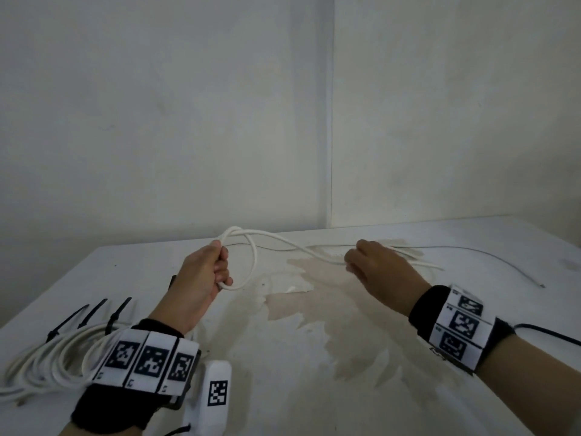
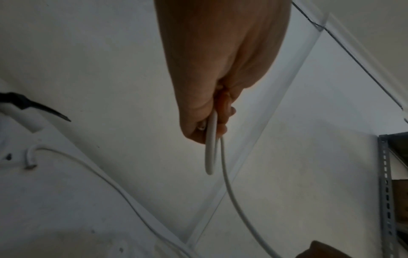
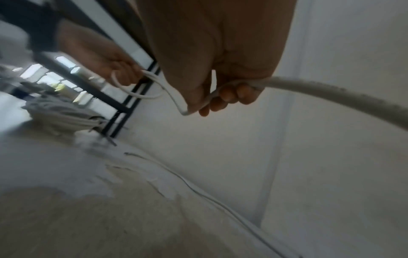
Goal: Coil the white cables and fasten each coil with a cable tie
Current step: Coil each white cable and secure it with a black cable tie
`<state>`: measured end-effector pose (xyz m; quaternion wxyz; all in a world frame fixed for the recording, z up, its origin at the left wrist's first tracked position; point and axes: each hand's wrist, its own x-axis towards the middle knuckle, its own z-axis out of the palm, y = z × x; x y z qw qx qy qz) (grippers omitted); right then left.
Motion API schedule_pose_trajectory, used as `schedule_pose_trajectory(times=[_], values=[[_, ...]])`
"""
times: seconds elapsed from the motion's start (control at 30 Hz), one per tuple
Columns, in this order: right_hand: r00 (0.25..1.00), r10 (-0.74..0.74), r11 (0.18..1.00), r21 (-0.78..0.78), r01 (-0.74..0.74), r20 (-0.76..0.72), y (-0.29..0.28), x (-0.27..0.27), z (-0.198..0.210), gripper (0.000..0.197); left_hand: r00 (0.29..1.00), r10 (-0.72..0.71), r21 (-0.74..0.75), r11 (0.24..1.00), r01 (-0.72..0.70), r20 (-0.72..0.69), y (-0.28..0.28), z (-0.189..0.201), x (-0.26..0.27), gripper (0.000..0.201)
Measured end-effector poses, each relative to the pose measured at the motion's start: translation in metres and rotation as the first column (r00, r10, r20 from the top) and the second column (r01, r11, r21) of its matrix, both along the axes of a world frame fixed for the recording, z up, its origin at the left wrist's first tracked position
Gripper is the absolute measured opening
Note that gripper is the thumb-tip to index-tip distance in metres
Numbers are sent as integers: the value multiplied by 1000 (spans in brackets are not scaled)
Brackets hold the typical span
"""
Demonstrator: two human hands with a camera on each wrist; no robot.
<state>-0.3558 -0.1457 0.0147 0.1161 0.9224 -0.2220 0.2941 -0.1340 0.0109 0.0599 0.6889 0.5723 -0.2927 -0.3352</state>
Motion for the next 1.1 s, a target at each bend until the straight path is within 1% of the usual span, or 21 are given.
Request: schedule_pose_trajectory(times=[0.07, 0.1, 0.17, 0.23, 0.3, 0.37, 0.4, 0.47, 0.5, 0.53, 0.63, 0.7, 0.8, 0.87, 0.97, 1.0, 1.07, 1.1], values=[[992, 86, 992, -87, -94, -93, 7, 10, -2, 28, 998, -14, 26, 1000, 13, 57, -2, 0, 0, 37], [985, 124, 983, -119, -138, -123, 12, 14, -2, 30, 996, -24, 40, 999, 21, 82, -2, -1, -1, 36], [966, 209, 953, -188, -236, -149, 23, 23, -1, 22, 993, -46, 63, 997, 39, 109, -4, -5, -2, 35], [944, 304, 919, -220, -326, -128, 34, 34, 2, 15, 989, -63, 85, 995, 52, 132, -7, -7, -5, 34], [915, 392, 892, -205, -403, -95, 45, 45, 2, 18, 982, -88, 107, 992, 71, 167, -10, -9, -9, 34], [894, 440, 880, -158, -447, -78, 56, 54, 4, 22, 970, -128, 131, 986, 103, 206, -12, -12, -14, 34], [884, 464, 874, -133, -467, -53, 61, 58, 6, 20, 962, -154, 148, 981, 123, 224, -14, -13, -17, 35], [855, 519, 853, -71, -517, 16, 66, 66, 11, 7, 939, -216, 180, 968, 172, 266, -14, -16, -24, 36], [838, 540, 841, -28, -540, 74, 68, 69, 13, 4, 925, -243, 192, 962, 192, 293, -13, -18, -27, 36], [830, 543, 835, 20, -549, 128, 69, 70, 15, 9, 913, -264, 201, 957, 208, 311, -13, -19, -30, 35], [833, 494, 815, 202, -544, 251, 68, 67, 18, 4, 901, -313, 215, 942, 256, 300, -11, -17, -39, 35], [828, 441, 778, 313, -545, 348, 63, 63, 22, 12, 903, -351, 220, 928, 300, 249, -10, -15, -45, 36], [817, 381, 757, 361, -545, 433, 52, 56, 30, 16, 920, -377, 221, 911, 348, 108, -8, -11, -51, 36], [815, 350, 768, 356, -532, 462, 45, 53, 34, 18, 922, -385, 207, 906, 369, 41, -7, -9, -52, 39], [807, 356, 779, 327, -535, 471, 41, 51, 38, 19, 911, -413, 204, 892, 403, 7, -8, -5, -52, 39], [811, 351, 774, 342, -533, 468, 39, 50, 39, 19, 909, -417, 199, 891, 409, -3, -8, -4, -53, 39], [847, 291, 736, 462, -495, 444, 35, 48, 44, 17, 905, -424, 178, 889, 422, -29, -8, -3, -52, 39], [877, 261, 707, 538, -459, 404, 33, 46, 45, 15, 902, -428, 163, 887, 431, -53, -8, -3, -52, 39]])
